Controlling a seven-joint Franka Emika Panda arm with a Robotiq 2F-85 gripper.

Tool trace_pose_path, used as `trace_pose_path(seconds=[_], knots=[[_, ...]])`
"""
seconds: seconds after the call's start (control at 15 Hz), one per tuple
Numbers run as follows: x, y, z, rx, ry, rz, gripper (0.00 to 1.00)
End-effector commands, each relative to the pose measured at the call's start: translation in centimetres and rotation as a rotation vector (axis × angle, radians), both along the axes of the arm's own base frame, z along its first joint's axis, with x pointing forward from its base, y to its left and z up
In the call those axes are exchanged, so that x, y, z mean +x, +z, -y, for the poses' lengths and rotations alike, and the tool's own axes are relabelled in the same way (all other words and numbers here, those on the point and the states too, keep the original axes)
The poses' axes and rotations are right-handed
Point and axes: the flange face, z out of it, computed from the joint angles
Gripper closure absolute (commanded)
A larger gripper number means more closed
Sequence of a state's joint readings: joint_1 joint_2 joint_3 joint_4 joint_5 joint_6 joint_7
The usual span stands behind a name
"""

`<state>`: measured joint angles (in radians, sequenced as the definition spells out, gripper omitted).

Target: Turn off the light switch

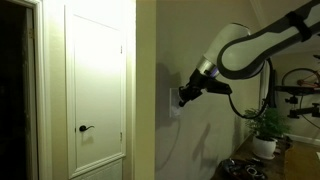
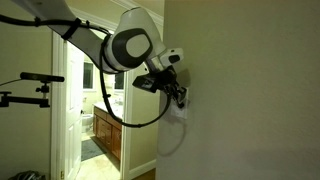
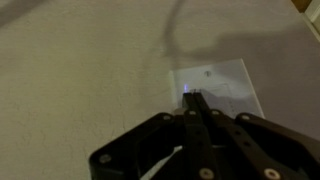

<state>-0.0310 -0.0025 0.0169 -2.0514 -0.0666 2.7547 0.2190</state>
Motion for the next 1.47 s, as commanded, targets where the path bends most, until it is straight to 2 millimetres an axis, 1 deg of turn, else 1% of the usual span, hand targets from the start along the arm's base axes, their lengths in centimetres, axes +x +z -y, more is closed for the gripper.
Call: trace_pose_path(seconds=[0.0,0.33,0.67,0.87,1.2,1.4], knots=[[1.1,0.2,-0.1,0.023,-0.012,0.017,0.95],[0.7,0.0,0.1,0.017,-0.015,0.014,0.95],[1.6,-0.1,0.1,0.029,-0.024,0.035,0.94],[1.9,-0.1,0.1,0.032,-0.029,0.035,0.94],[0.0,-0.3,0.4,0.011,-0.043,-0.016,0.94],[-0.7,-0.4,0.4,0.006,-0.050,-0.028,0.94]])
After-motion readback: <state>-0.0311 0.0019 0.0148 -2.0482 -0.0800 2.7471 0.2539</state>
